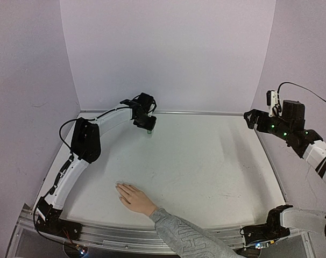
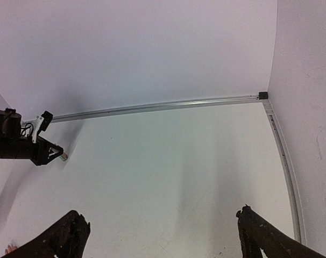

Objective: Paint the nails

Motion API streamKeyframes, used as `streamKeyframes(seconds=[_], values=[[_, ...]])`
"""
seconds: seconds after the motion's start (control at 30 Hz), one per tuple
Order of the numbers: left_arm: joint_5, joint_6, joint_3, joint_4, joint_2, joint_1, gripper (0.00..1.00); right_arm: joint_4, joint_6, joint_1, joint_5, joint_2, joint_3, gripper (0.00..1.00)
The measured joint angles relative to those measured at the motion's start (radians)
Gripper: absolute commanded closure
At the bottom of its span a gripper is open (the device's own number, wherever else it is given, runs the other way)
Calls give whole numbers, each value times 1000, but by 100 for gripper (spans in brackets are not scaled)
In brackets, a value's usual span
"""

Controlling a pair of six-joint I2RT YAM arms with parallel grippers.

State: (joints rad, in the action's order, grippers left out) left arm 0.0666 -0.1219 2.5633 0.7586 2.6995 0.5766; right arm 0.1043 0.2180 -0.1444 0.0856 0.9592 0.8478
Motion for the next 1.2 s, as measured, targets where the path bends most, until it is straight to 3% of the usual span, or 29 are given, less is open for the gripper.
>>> streamKeyframes(seconds=[0.27,0.47,0.63,0.8,0.9,1.07,1.2], values=[[5,13,-13,-9,2,0,86,0,3,0,0,0,0,2],[-6,16,-146,-20,-82,0,99,1,3,0,10,0,-1,2],[-94,-3,-347,-4,-250,-2,100,27,7,0,89,14,-11,2],[-268,-52,-547,0,-492,-5,100,115,28,-8,225,73,-29,2],[-389,-87,-663,-3,-644,-3,100,187,41,-86,263,141,-34,2],[-547,-148,-879,-49,-860,4,100,361,40,-369,318,323,-34,2],[-616,-194,-1034,-103,-988,15,100,542,61,-530,411,505,-26,10]])
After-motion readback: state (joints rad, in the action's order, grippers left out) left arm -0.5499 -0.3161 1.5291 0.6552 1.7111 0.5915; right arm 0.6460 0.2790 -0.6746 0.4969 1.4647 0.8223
